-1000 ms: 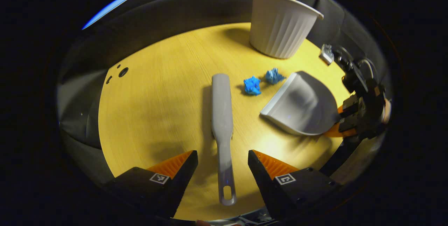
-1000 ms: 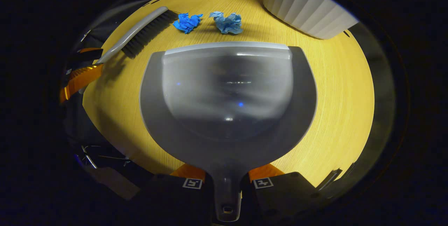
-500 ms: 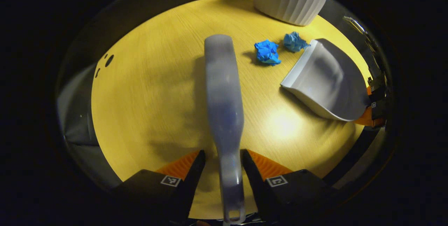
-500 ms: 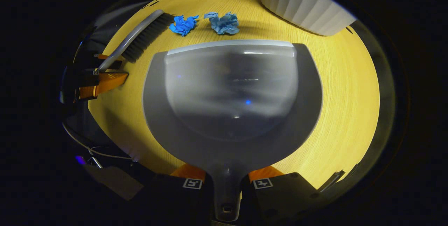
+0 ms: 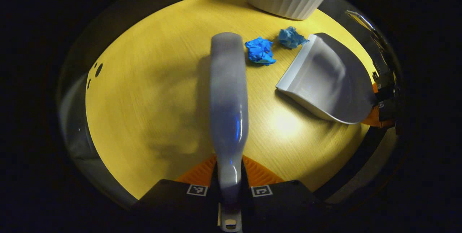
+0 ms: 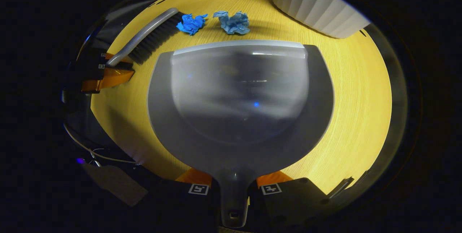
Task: Pick up the small broom and dustpan from the desktop, sweep the trash into the dustpan with the broom, and then empty the trash into the garbage bin.
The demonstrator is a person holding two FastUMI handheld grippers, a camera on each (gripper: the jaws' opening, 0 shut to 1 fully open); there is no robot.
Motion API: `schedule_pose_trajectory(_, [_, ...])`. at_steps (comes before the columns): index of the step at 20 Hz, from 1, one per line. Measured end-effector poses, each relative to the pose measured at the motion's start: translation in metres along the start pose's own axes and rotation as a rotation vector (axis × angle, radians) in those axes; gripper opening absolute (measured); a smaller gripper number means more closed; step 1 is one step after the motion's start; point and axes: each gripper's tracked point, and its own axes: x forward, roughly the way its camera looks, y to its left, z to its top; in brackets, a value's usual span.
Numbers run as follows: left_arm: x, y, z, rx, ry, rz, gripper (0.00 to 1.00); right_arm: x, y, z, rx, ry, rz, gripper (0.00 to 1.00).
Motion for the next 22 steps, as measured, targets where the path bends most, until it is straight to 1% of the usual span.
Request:
schedule_pose_trajectory(3, [0.001, 0.009, 0.026, 0.019, -0.007, 0.008, 0.27, 0.0, 0.0, -0.002, -0.046, 0.008, -0.006, 0.37])
schedule_pose_trajectory(5, [0.0, 0.024, 0.046, 0.064, -0.016, 0.029, 0.27, 0.0, 0.001, -0.003, -0.078, 0.009, -0.007, 0.38])
schedule_pose_trajectory(6, [0.001, 0.029, 0.057, 0.1, -0.022, 0.038, 0.27, 0.001, 0.002, -0.003, -0.095, 0.007, -0.007, 0.46])
schedule_pose_trajectory(8, [-0.002, 0.037, 0.078, 0.165, -0.037, 0.056, 0.27, 0.001, 0.001, -0.004, -0.118, 0.008, -0.01, 0.3])
schedule_pose_trajectory(9, [0.0, 0.037, 0.088, 0.195, -0.044, 0.057, 0.26, 0.001, 0.001, -0.004, -0.118, 0.006, -0.009, 0.38])
schedule_pose_trajectory(10, [0.003, 0.034, 0.096, 0.226, -0.042, 0.057, 0.27, 0.002, 0.001, -0.003, -0.114, 0.004, -0.005, 0.3])
schedule_pose_trajectory(11, [0.005, 0.03, 0.098, 0.254, -0.03, 0.052, 0.3, 0.002, 0.001, -0.003, -0.11, 0.004, 0.0, 0.37])
schedule_pose_trajectory(12, [0.004, 0.023, 0.102, 0.275, -0.033, 0.04, 0.27, 0.002, 0.001, -0.002, -0.105, 0.002, 0.003, 0.37])
schedule_pose_trajectory(15, [0.005, -0.008, 0.105, 0.31, -0.038, -0.028, 0.26, 0.003, 0.001, -0.002, -0.098, -0.001, 0.007, 0.37])
schedule_pose_trajectory(16, [0.004, -0.023, 0.102, 0.322, -0.029, -0.077, 0.26, 0.003, 0.0, -0.002, -0.099, -0.003, 0.007, 0.37])
schedule_pose_trajectory(17, [0.004, -0.041, 0.098, 0.348, -0.035, -0.149, 0.3, 0.002, 0.001, -0.001, -0.105, -0.001, 0.008, 0.37])
schedule_pose_trajectory(18, [-0.001, -0.057, 0.092, 0.369, -0.028, -0.204, 0.27, -0.003, 0.001, 0.0, -0.106, -0.015, 0.006, 0.45])
schedule_pose_trajectory(19, [0.0, -0.071, 0.09, 0.385, -0.022, -0.244, 0.29, 0.003, 0.001, -0.002, -0.113, -0.012, 0.007, 0.3])
schedule_pose_trajectory(20, [-0.003, -0.079, 0.088, 0.395, -0.014, -0.267, 0.26, 0.003, 0.001, -0.002, -0.117, -0.02, 0.008, 0.3])
schedule_pose_trajectory(21, [-0.005, -0.085, 0.087, 0.403, -0.012, -0.261, 0.26, 0.001, 0.001, -0.002, -0.115, -0.023, 0.01, 0.37])
schedule_pose_trajectory(22, [-0.006, -0.088, 0.09, 0.403, -0.018, -0.247, 0.27, 0.002, 0.001, -0.002, -0.113, -0.027, 0.012, 0.37])
